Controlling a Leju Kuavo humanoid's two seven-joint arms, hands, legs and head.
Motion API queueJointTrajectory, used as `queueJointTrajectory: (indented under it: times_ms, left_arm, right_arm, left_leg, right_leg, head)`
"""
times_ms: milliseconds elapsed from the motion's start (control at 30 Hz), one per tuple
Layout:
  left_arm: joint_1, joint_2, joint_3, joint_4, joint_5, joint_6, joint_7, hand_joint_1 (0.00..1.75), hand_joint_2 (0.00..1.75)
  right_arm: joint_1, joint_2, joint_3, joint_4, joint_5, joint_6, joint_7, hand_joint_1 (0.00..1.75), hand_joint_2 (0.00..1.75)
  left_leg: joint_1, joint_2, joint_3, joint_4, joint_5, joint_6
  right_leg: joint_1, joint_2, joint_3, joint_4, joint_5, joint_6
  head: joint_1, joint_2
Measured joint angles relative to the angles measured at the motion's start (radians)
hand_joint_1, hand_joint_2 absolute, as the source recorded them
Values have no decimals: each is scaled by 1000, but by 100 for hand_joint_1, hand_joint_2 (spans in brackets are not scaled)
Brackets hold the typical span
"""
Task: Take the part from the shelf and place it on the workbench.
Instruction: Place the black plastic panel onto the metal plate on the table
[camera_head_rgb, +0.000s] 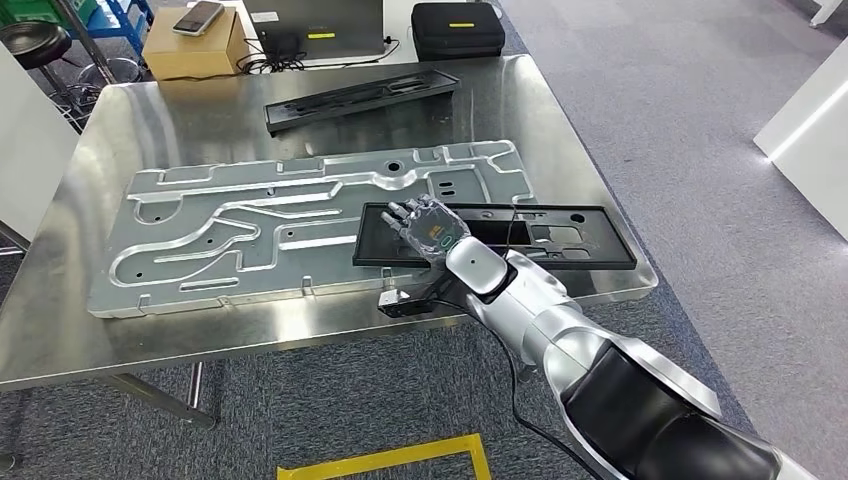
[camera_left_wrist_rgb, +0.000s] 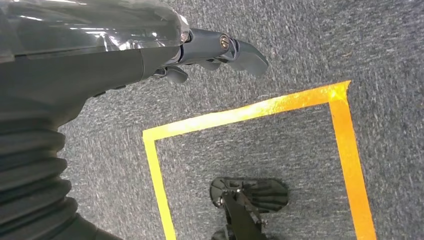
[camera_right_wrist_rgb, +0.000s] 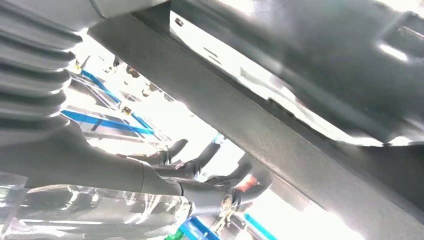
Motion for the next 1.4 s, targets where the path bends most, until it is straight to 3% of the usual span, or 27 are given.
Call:
queueJointTrajectory:
  times_ms: [67, 100, 133, 200, 233, 300, 433, 500, 567, 600, 633, 667, 733, 800, 900, 967, 1067, 1100, 1133, 1167, 1267, 1333, 1400]
  left_arm:
    - [-2, 0, 0, 0, -5, 2, 5, 0, 0]
    - [-2, 0, 0, 0, -8, 2, 7, 0, 0]
    - [-3, 0, -1, 0, -11, 2, 9, 0, 0]
    - [-5, 0, -1, 0, -16, 2, 11, 0, 0]
    - [-6, -1, -1, 0, -17, 2, 12, 0, 0]
    - [-9, -1, -1, 0, -18, 2, 12, 0, 0]
    - [-10, -2, -1, 0, -20, 2, 13, 0, 0]
    - [-9, -2, 0, 0, -20, 2, 12, 0, 0]
    - [-7, -1, 1, 0, -19, 4, 10, 0, 0]
    - [-4, -1, 3, 0, -15, 6, 9, 0, 0]
    - [-1, -1, 5, 0, -12, 7, 7, 0, 0]
    - [3, -1, 8, 0, -7, 8, 6, 0, 0]
    - [8, -1, 18, 0, 3, 11, 3, 0, 0]
    - [12, -2, 30, 0, 13, 12, 0, 0, 0]
    - [25, -4, 48, 0, 27, 14, -2, 0, 0]
    - [31, -5, 62, 0, 33, 16, -4, 0, 0]
    - [37, -8, 85, 0, 44, 18, -15, 0, 0]
    - [39, -9, 93, 0, 47, 18, -20, 0, 0]
    - [42, -10, 101, 0, 50, 16, -25, 0, 0]
    - [44, -11, 110, 0, 53, 14, -31, 0, 0]
    - [49, -19, 134, 0, 62, 9, -46, 0, 0]
    - [50, -25, 149, 0, 64, 6, -55, 0, 0]
    - [53, -27, 163, 0, 62, 3, -60, 0, 0]
  right_arm:
    - [9, -6, -7, 0, -2, -18, 0, 0, 0]
    - [12, -10, -12, 0, -2, -30, 1, 0, 0]
    - [14, -13, -18, 0, -2, -45, 3, 0, 0]
    - [12, -17, -29, -1, -1, -77, 6, 0, 0]
    - [10, -18, -36, -3, -1, -95, 7, 0, 0]
    - [6, -18, -52, -9, -3, -137, 6, 0, 0]
    - [4, -23, -85, -29, -4, -215, -3, 0, 0]
    - [4, -24, -107, -58, 1, -259, -14, 0, 0]
    - [20, -29, -142, -121, 10, -287, -41, 0, 0]
    - [39, -33, -169, -171, 10, -293, -66, 0, 0]
    - [63, -37, -203, -238, 1, -296, -102, 0, 0]
    - [90, -41, -243, -311, -18, -297, -144, 0, 0]
    - [139, -45, -323, -455, -99, -298, -231, 0, 0]
    - [190, -51, -403, -598, -221, -300, -316, 0, 0]
    - [279, -72, -520, -812, -405, -304, -427, 0, 0]
    - [341, -90, -594, -942, -495, -305, -491, 0, 0]
    - [455, -122, -729, -1136, -601, -307, -582, 0, 0]
    - [499, -131, -771, -1187, -629, -307, -601, 0, 0]
    - [544, -145, -813, -1237, -655, -307, -615, 0, 0]
    - [587, -160, -857, -1282, -679, -307, -623, 0, 0]
    - [695, -206, -979, -1384, -724, -307, -628, 0, 0]
    - [776, -232, -1056, -1426, -746, -307, -629, 0, 0]
    - [871, -251, -1137, -1449, -771, -307, -629, 0, 0]
  left_leg:
    - [-2, 0, 0, 0, -1, 3]
    - [-3, -1, 0, 1, -1, 3]
    - [-3, -2, 1, 1, -1, 3]
    - [-5, -3, 4, 1, -2, 1]
    - [-6, -3, 5, 1, -3, -1]
    - [-8, -2, 4, 1, -3, -9]
    - [-8, -1, -1, 13, -16, -32]
    - [-6, -1, -37, 96, -66, -39]
    - [-5, -1, -95, 224, -125, -44]
    - [-5, -1, -115, 266, -134, -45]
    - [-5, -1, -118, 271, -124, -46]
    - [-4, -1, -102, 237, -96, -46]
    - [-5, -1, -37, 104, -30, -43]
    - [-7, -3, 3, 23, -11, -34]
    - [-8, -6, 7, 9, -15, -16]
    - [-5, -7, 10, 5, -14, -3]
    - [-5, -8, 11, 3, -14, 9]
    - [-6, -8, 11, 3, -15, 11]
    - [-6, -8, 12, 3, -16, 12]
    - [-7, -9, 13, 3, -17, 13]
    - [-13, -10, 18, 3, -20, 10]
    - [-14, -10, 20, 3, -23, 4]
    - [-15, -11, 25, 0, -23, -5]
  right_leg:
    - [-1, 0, -59, 117, -40, 2]
    - [-1, 0, -67, 128, -33, 1]
    - [0, 0, -53, 96, -6, -2]
    - [2, 0, 12, -40, 67, -14]
    - [5, 0, 44, -103, 90, -20]
    - [11, 0, 69, -161, 103, -26]
    - [8, 0, 74, -178, 107, -40]
    - [4, -1, 77, -183, 109, -48]
    - [6, -1, 77, -182, 108, -52]
    - [6, -1, 78, -182, 107, -52]
    - [7, -1, 79, -180, 105, -52]
    - [6, 0, 81, -178, 103, -51]
    - [7, 1, 84, -172, 94, -44]
    - [11, -1, 82, -165, 88, -35]
    - [12, -4, 83, -165, 85, -22]
    - [10, -5, 70, -128, 58, -11]
    - [5, -4, -18, 51, -30, 3]
    - [5, -4, -44, 99, -44, 5]
    - [5, -4, -54, 113, -38, 5]
    - [5, -4, -44, 87, -15, 3]
    - [12, -6, 53, -115, 76, -16]
    - [19, -8, 84, -175, 91, -25]
    - [19, -10, 89, -180, 96, -30]
  head:
    - [0, 0]
    - [0, 0]
    - [0, 0]
    - [0, 0]
    - [0, 0]
    - [0, 0]
    - [0, 0]
    - [0, 0]
    - [0, 0]
    - [0, 0]
    - [0, 0]
    - [0, 0]
    - [0, 0]
    - [0, 0]
    - [0, 0]
    - [0, 0]
    - [0, 0]
    - [0, 0]
    - [0, 0]
    - [0, 0]
    - [0, 0]
    - [0, 0]
    - [0, 0]
